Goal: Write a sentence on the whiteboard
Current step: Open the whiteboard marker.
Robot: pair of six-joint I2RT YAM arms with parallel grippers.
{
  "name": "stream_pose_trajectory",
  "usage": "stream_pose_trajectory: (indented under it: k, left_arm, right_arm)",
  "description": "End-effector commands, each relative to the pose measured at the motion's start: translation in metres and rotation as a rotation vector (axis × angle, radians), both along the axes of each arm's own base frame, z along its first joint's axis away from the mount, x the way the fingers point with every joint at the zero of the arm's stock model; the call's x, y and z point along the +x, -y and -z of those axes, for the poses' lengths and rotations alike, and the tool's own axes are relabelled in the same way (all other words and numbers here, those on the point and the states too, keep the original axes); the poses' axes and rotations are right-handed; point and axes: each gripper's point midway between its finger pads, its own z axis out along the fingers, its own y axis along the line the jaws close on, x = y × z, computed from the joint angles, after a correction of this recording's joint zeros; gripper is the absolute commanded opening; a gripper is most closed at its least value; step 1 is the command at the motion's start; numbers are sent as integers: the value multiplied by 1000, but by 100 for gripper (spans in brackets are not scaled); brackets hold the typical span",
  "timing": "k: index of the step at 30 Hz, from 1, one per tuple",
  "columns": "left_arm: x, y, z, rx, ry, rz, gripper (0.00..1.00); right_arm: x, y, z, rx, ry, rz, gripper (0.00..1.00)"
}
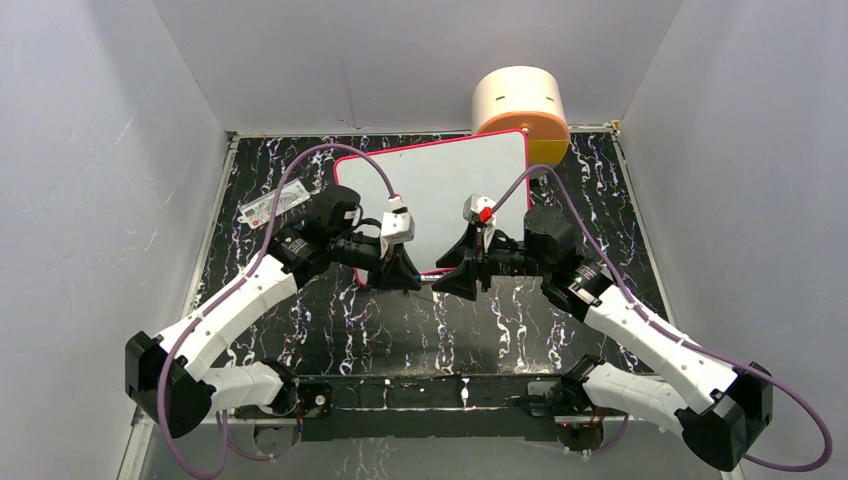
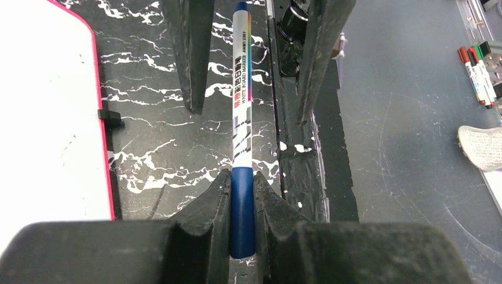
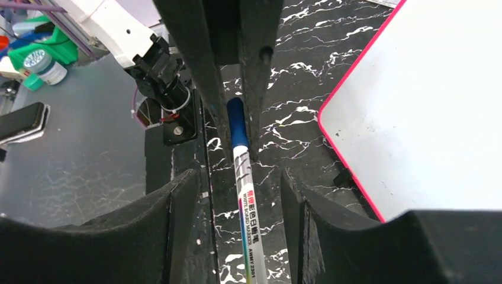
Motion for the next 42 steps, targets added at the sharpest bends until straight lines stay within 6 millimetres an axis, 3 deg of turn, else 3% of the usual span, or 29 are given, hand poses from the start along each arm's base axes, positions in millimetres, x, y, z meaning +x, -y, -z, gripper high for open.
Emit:
stream_pose_trajectory:
  k: [1, 7, 16, 33, 42]
  left_arm:
    - [3, 1, -26, -105, 62, -25, 0]
    - [3, 0, -27, -127, 40, -32, 0]
    - [10, 2, -28, -144, -11, -52, 0]
    - [7, 6, -25, -148, -78, -8, 0]
    - [9, 5, -31, -161, -83, -10, 0]
  right_arm:
    - [6, -2, -12, 62, -12, 24, 62]
    - [12, 3, -13, 82, -39, 53, 62]
    - [11, 6, -21, 121, -38, 37, 48]
    - [7, 7, -27, 161, -41, -6, 32]
    - [2, 5, -22, 138, -60, -54, 32]
